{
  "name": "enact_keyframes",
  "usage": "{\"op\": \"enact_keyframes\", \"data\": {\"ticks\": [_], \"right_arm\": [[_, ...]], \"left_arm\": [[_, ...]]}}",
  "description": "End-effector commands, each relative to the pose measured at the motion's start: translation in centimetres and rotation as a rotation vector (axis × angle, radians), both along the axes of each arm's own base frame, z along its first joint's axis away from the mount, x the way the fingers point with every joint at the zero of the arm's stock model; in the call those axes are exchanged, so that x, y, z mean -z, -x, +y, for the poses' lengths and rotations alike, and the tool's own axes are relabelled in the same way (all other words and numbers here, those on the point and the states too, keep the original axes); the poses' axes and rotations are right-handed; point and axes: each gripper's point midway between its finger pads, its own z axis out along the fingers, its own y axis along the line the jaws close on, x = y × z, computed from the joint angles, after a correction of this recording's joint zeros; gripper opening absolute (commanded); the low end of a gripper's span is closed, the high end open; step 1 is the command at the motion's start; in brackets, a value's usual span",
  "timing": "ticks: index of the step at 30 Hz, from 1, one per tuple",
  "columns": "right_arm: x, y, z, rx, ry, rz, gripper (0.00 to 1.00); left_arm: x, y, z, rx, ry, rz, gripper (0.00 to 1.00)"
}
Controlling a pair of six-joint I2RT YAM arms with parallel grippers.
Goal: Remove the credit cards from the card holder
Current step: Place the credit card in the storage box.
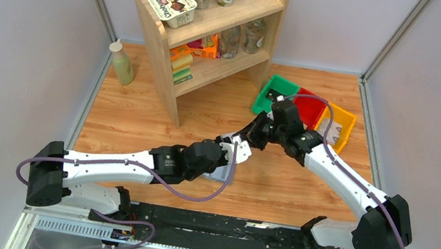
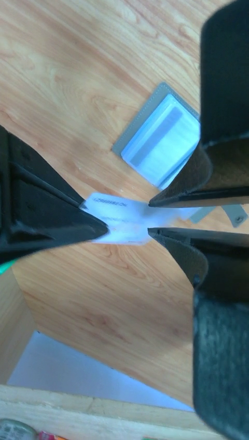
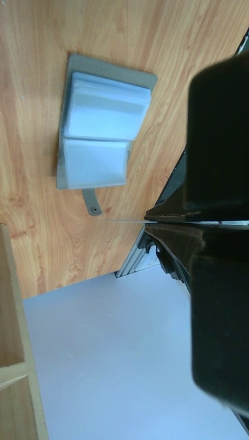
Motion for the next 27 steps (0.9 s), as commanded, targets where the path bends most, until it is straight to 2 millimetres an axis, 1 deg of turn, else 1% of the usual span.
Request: {"op": "enact_keyframes", "data": {"ticks": [1,2,3,4,5,6,7,8,9,10,11,13,16,17,18,19,20,21,22,23,24,25,27], "right_arm": [[-0.6,-2.2,-2.4,0.044,0.063,-0.122,0.00],[-0.6,-2.5,-3.0,0.050,0.080,-0.144,0.00],[-0.5,-3.0,-3.9,0.055,0.106,-0.175,0.00],[-0.5,-3.5,-5.0,0.068,0.135,-0.198,0.00],[-0.2,-3.9,-6.2,0.083,0.171,-0.211,0.00],[-0.2,-4.4,-7.6,0.101,0.208,-0.231,0.00],[-0.1,-4.8,-8.8,0.114,0.242,-0.242,0.00],[0.0,-5.2,-10.4,0.136,0.277,-0.256,0.00],[0.1,-6.0,-12.5,0.171,0.319,-0.267,0.00],[0.1,-6.3,-14.2,0.202,0.361,-0.270,0.00],[0.1,-6.7,-16.1,0.236,0.408,-0.271,0.00],[0.5,-7.2,-19.8,0.294,0.524,-0.261,0.00],[0.5,-7.9,-25.1,0.381,0.680,-0.231,0.00],[0.6,-8.1,-26.8,0.410,0.710,-0.214,0.00],[0.7,-8.3,-28.5,0.444,0.732,-0.195,0.00],[0.9,-8.6,-29.9,0.467,0.746,-0.180,0.00],[1.2,-9.0,-31.4,0.493,0.759,-0.159,0.00],[1.6,-9.3,-32.3,0.505,0.759,-0.138,0.00],[1.7,-9.7,-32.9,0.513,0.762,-0.130,0.00],[1.9,-10.1,-33.8,0.526,0.767,-0.122,0.00],[2.1,-10.5,-34.2,0.528,0.764,-0.125,0.00],[2.3,-11.1,-34.7,0.530,0.764,-0.135,0.00],[3.3,-12.3,-34.7,0.499,0.734,-0.147,0.00]], "left_arm": [[-2.8,-1.3,0.7,-0.124,0.091,-0.002,0.32],[-2.6,-0.9,0.5,-0.109,0.108,0.050,0.34],[-2.5,-1.3,0.8,-0.123,0.124,0.081,0.36],[-2.3,-0.8,0.7,-0.120,0.167,0.149,0.38],[-2.2,-1.7,1.4,-0.155,0.194,0.178,0.42],[-1.9,-1.0,1.3,-0.147,0.242,0.257,0.43],[-1.8,-1.8,2.1,-0.181,0.274,0.292,0.46],[-1.5,-1.4,2.1,-0.188,0.309,0.356,0.48],[-1.5,-2.0,3.0,-0.225,0.333,0.373,0.54],[-1.0,-1.8,3.2,-0.240,0.355,0.421,0.57],[-1.1,-2.2,3.9,-0.266,0.375,0.432,0.65],[-0.2,-2.3,4.7,-0.320,0.405,0.490,0.71],[1.0,-2.3,5.4,-0.363,0.431,0.547,0.78],[1.4,-2.1,5.4,-0.369,0.440,0.575,0.79],[1.6,-2.4,5.8,-0.386,0.450,0.589,0.80],[2.0,-2.2,5.8,-0.385,0.456,0.615,0.80],[2.4,-2.5,6.2,-0.405,0.465,0.631,0.80],[2.5,-2.3,6.0,-0.397,0.481,0.663,0.80],[2.5,-2.9,6.6,-0.421,0.497,0.668,0.80],[2.7,-2.5,6.2,-0.401,0.517,0.708,0.80],[3.0,-2.9,6.8,-0.420,0.527,0.719,0.81],[2.9,-2.9,6.6,-0.414,0.548,0.737,0.81],[3.3,-3.1,6.9,-0.427,0.569,0.757,0.81]]}}
